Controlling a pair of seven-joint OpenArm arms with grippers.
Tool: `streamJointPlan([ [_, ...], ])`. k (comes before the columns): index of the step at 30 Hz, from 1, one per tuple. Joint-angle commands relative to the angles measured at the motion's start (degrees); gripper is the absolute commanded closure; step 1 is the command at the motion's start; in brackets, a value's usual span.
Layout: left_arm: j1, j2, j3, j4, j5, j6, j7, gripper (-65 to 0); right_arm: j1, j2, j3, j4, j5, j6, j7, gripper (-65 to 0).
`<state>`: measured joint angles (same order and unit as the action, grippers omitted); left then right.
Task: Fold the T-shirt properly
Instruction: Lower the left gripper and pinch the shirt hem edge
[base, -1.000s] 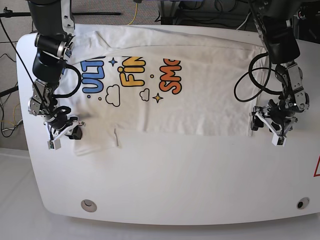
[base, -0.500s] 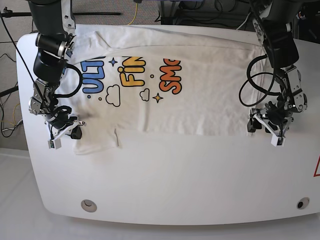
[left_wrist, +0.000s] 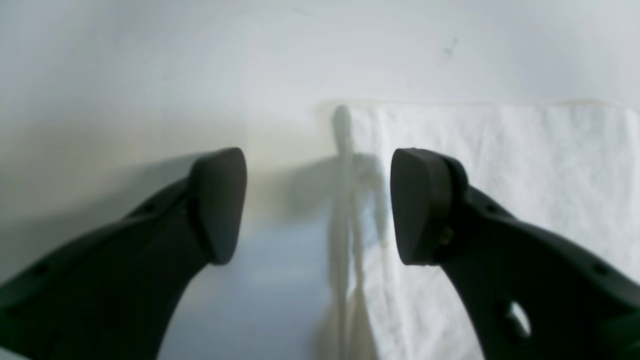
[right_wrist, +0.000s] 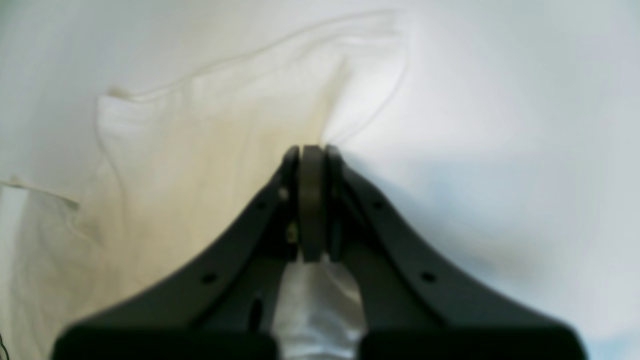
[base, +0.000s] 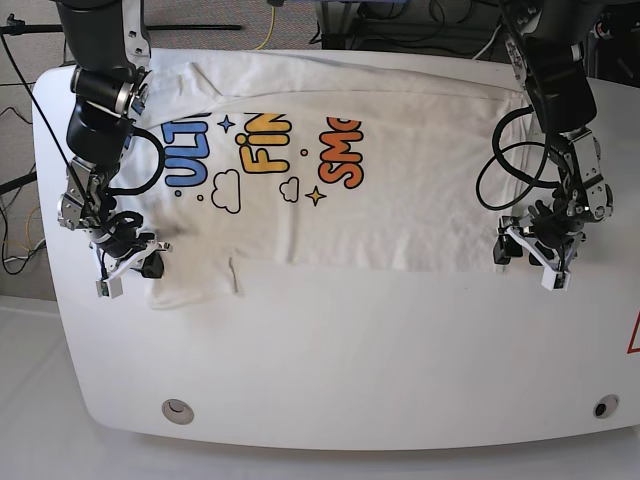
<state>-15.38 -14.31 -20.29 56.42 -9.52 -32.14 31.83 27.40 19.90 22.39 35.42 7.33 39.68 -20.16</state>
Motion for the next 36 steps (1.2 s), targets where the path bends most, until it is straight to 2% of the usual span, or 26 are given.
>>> streamJointPlan([
  [1, 0.00, 0.24, 0.27, -0.02, 0.50, -0.11, 3.25, -41.2, 0.93, 0.71, -0.04, 0.50, -0.98, 0.32, -1.18, 0.0],
  [8, -0.50, 1.79, 0.80, -1.32, -0.35, -0.14, 3.19, -38.3, 0.97, 0.50, -0.45, 0.28, -1.06, 0.32, -1.36, 0.0],
  [12, -0.65, 2.05, 0.91, -2.08, -0.48, -0.20, 2.63, -31.4, 0.98, 0.48, -0.48, 0.30, -1.10, 0.32, -1.45, 0.0],
  [16, -0.81, 2.29, 1.11, -2.93, -0.55, -0.26, 2.16, -28.3, 0.95, 0.47, -0.55, 0.56, -1.02, 0.32, -1.45, 0.0],
  [28, -0.90, 2.44, 0.96, -2.93, -1.04, -0.70, 1.17, -31.8, 0.80, 0.46, -0.80, 0.28, -1.10, 0.32, -1.62, 0.0],
  [36, -0.86, 2.43, 0.84, -2.82, -1.31, -0.64, 0.83, -29.6, 0.73, 0.45, -0.89, 0.22, -1.05, 0.32, -1.61, 0.0],
])
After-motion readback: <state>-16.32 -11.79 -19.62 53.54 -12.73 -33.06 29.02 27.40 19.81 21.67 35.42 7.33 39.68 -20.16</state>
